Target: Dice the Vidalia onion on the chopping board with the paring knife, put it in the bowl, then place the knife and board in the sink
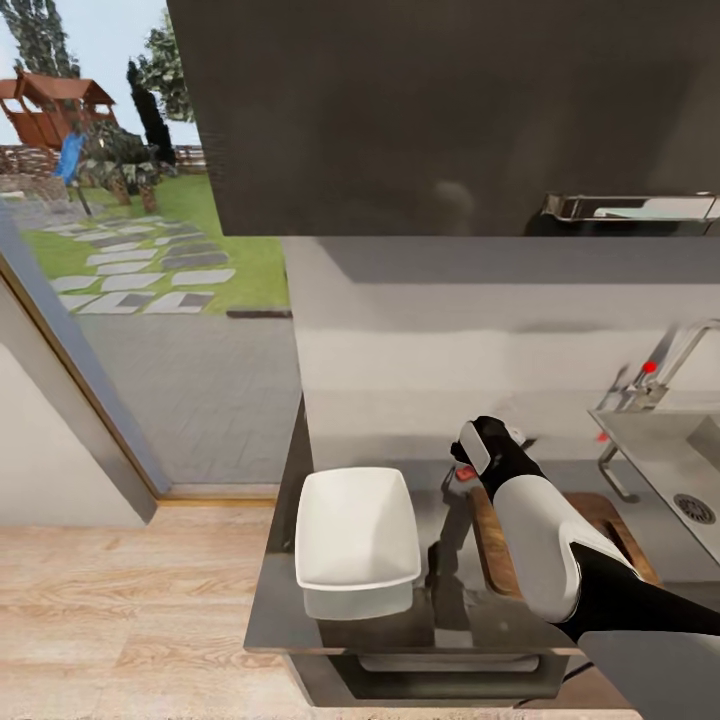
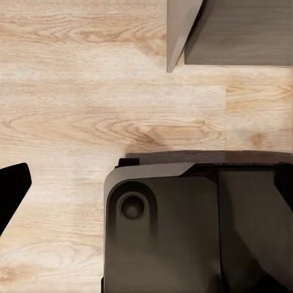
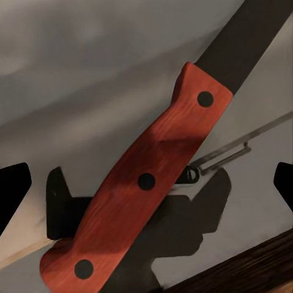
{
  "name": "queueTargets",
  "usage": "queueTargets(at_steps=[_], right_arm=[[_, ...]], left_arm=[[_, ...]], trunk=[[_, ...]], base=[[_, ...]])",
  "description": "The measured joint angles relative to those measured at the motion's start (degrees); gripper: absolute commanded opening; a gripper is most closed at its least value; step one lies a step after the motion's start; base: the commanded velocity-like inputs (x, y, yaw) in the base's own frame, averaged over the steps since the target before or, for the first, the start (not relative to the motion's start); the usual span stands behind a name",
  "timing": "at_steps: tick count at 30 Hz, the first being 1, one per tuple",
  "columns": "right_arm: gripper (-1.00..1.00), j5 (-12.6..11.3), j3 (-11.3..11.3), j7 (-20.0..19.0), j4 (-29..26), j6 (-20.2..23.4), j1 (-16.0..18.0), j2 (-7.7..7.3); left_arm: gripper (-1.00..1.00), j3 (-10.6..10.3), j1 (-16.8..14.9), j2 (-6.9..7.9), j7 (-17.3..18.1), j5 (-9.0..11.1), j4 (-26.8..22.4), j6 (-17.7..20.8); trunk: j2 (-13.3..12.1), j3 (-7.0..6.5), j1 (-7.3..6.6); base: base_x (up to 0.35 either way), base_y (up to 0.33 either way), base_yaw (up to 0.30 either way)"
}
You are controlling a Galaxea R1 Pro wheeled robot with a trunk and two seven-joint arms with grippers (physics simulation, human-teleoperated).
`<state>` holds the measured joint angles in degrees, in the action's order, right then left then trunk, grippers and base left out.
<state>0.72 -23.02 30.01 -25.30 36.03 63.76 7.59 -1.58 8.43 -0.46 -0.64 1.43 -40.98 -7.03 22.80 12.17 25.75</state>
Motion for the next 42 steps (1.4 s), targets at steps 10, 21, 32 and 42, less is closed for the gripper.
queueTargets(at_steps=[10, 21, 32, 42], right_arm=[[1.00, -0.02, 0.02, 0.00, 0.00, 0.07, 0.00, 0.04], [1.00, -0.07, 0.02, 0.00, -0.09, 0.33, 0.00, 0.02], [1.00, -0.23, -0.03, -0.12, 0.09, 0.54, -0.05, 1.23], [1.00, -0.23, 0.06, -0.19, 0.17, 0.54, -0.03, 0.47]], left_arm=[[1.00, 0.00, 0.00, 0.00, 0.00, 0.00, 0.00, 0.00], [1.00, 0.00, 0.00, 0.00, 0.00, 0.00, -0.07, 0.00], [1.00, 0.00, 0.01, 0.02, 0.02, -0.03, -0.44, -0.13], [1.00, -0.07, 0.00, 0.09, 0.00, -0.02, -0.53, -0.11]], trunk=[[0.01, 0.76, 0.00], [0.01, 0.81, 0.00], [0.01, 0.81, 0.00], [0.01, 0.81, 0.00]], base=[[0.000, 0.000, 0.000], [0.000, 0.000, 0.000], [0.000, 0.000, 0.000], [0.000, 0.000, 0.000]])
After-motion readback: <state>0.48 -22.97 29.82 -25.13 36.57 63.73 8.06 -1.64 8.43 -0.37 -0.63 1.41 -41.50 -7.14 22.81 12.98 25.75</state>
